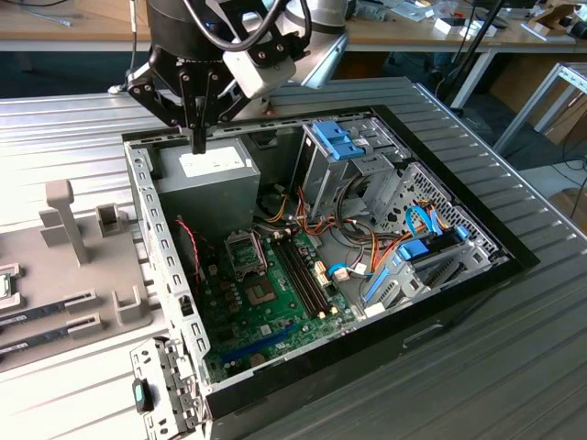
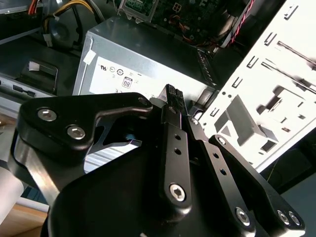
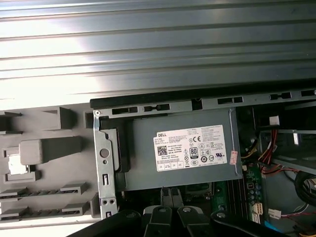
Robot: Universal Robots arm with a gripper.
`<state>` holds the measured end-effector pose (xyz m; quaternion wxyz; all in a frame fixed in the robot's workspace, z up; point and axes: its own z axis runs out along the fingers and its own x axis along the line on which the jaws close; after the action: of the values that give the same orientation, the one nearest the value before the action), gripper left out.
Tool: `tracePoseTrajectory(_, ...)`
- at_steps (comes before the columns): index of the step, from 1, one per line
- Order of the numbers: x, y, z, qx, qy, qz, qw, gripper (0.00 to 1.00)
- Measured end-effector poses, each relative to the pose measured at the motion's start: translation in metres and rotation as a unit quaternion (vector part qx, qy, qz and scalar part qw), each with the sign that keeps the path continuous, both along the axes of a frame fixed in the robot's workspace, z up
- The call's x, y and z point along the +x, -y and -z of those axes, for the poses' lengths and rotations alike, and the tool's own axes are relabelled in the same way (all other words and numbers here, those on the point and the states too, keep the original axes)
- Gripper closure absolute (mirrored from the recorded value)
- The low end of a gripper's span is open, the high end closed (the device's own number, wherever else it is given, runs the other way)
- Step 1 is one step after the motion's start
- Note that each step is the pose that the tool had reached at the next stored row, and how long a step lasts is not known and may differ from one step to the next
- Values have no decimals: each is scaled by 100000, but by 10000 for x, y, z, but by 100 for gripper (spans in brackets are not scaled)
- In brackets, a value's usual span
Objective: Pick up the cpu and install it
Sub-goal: 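Reach for the cpu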
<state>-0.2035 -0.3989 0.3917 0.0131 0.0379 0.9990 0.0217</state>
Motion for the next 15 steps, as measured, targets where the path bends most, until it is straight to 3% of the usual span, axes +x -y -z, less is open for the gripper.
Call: tracePoseTrajectory(15, -90, 0, 2, -3, -3, -3, 100000, 89)
